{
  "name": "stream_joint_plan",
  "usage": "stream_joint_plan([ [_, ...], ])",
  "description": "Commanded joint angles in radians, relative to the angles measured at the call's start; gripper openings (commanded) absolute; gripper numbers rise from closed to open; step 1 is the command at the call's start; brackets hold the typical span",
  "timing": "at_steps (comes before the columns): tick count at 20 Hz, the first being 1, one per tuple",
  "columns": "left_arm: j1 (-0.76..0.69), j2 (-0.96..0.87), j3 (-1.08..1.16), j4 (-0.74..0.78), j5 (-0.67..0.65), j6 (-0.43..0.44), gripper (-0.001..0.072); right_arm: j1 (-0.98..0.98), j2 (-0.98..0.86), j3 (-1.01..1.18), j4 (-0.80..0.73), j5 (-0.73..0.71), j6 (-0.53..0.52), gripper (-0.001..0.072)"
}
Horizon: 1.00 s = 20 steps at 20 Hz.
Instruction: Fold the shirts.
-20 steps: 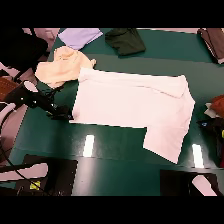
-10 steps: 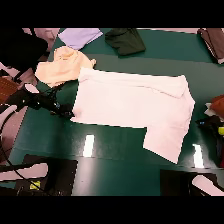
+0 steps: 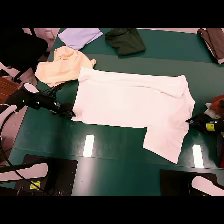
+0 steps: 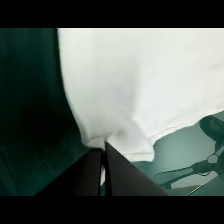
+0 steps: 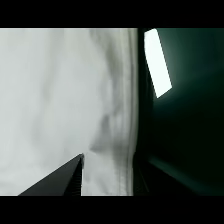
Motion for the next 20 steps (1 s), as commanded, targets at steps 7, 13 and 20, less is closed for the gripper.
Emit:
stream_joint_plan([
  [7, 0.001, 0.016, 0.003, -0.040, 0.015, 0.001, 0.0024, 0.088, 0.121, -0.002, -0.019, 0.043, 0.014, 0.0017],
  [13, 0.000, 0.110, 0.118, -0.176, 0.089, 0.008, 0.0023, 0.147, 0.261, 0.050, 0.045, -0.043, 0.019, 0.0016],
  [20, 0.000, 0.111, 0.224, -0.215, 0.248, 0.013, 0.0023, 0.354, 0.046, 0.300, 0.060, -0.197, 0.113, 0.0017],
])
